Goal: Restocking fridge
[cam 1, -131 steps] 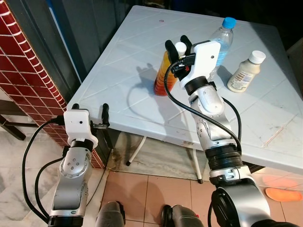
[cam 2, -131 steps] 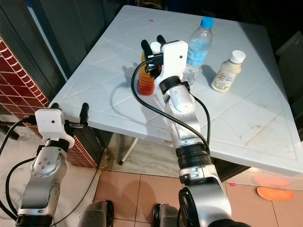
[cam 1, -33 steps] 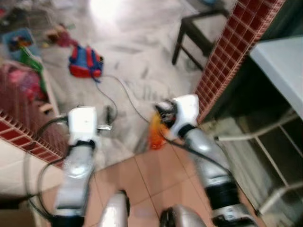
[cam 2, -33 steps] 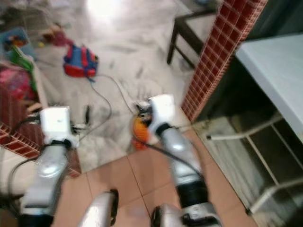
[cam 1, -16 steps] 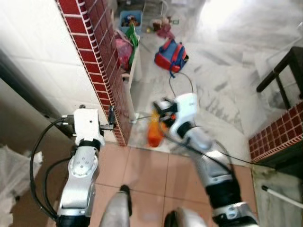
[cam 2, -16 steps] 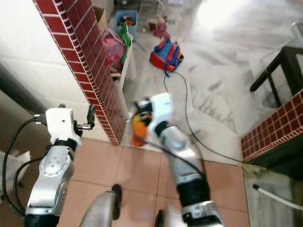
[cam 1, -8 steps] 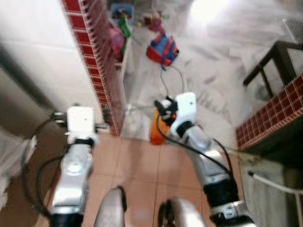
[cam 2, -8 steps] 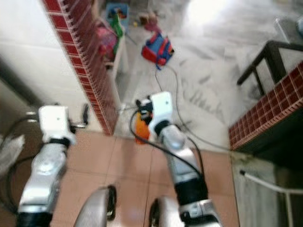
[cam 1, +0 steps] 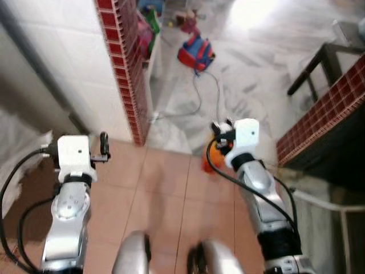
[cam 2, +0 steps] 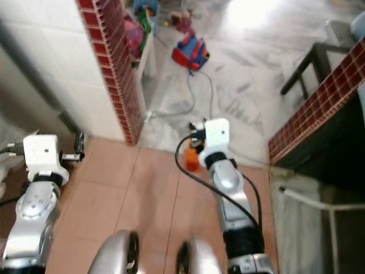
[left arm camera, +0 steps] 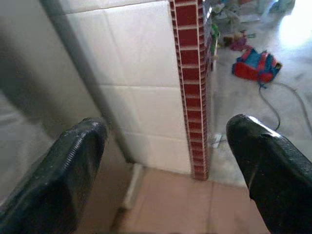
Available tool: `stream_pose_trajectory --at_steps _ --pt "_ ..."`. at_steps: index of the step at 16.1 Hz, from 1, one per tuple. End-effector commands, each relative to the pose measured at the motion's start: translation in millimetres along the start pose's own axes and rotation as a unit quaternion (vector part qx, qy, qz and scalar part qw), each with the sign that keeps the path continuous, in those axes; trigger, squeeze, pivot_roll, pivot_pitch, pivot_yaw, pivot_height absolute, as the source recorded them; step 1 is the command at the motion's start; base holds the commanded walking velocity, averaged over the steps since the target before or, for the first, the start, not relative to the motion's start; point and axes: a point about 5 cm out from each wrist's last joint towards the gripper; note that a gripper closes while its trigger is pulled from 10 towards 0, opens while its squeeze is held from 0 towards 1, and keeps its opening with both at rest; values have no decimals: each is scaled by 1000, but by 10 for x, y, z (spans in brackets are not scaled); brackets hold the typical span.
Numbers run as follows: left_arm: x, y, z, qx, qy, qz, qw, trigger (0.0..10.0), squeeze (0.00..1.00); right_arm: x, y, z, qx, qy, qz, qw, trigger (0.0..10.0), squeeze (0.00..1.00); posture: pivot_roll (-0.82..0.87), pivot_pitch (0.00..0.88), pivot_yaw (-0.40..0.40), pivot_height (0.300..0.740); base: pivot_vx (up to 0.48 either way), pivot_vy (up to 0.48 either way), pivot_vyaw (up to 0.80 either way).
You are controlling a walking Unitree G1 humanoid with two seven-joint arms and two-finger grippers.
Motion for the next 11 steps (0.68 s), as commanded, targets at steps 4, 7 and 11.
stream_pose_trajectory --at_steps 4,7,11 --pt "-107 -65 -55 -4 5 -9 1000 10000 0 -68 4 109 -20 -11 -16 1000 10000 0 120 49 -23 740 -302 0 0" --pt "42 -201 -110 5 15 24 1000 10000 0 -57 -63 25 -1 8 -14 1000 10000 0 127 36 -15 740 -94 0 0" --pt "134 -198 37 -20 39 40 998 10000 0 -17 -62 -30 27 -89 4 996 10000 0 126 55 -24 740 0 0 0"
Point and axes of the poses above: a point about 5 cm out from each wrist's last joint towards the gripper, its own y axis pointing back from the gripper into the wrist, its own x axis along the axis of the wrist's last joint, z = x × y, and after that the axes turned 9 degrees about -y, right-handed
